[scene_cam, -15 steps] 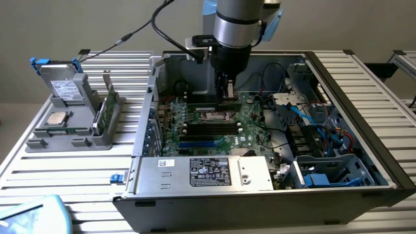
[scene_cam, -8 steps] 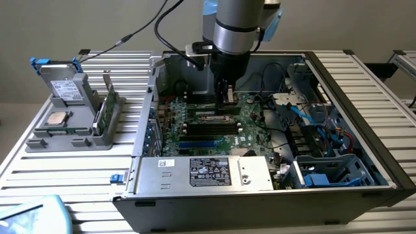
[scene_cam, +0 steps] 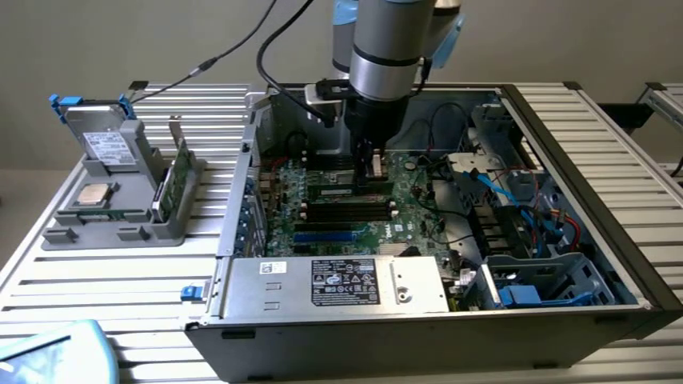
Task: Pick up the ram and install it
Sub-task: 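Insert the ram into the slot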
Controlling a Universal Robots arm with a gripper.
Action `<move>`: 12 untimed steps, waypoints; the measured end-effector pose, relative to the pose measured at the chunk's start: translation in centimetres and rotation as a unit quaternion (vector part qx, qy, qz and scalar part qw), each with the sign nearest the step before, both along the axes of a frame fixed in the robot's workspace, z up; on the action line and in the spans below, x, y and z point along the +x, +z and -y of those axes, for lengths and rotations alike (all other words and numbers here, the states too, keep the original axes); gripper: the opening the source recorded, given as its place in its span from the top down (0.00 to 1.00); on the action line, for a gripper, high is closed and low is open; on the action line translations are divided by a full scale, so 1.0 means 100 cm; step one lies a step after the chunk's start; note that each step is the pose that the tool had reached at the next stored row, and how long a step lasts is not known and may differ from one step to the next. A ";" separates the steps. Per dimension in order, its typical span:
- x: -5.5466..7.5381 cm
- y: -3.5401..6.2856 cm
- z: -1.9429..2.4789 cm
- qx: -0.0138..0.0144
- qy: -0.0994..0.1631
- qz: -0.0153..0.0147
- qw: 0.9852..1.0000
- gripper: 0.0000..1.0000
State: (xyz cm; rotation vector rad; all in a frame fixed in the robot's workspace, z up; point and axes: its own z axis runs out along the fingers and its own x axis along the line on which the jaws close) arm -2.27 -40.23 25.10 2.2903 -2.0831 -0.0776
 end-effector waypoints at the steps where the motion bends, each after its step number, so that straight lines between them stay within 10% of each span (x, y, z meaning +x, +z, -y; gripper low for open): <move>1: 0.000 -0.0018 0.0000 0.000 0.000 0.000 1.000 0.86; 12: 0.000 -0.0177 0.0001 -0.004 -0.027 0.001 1.000 0.86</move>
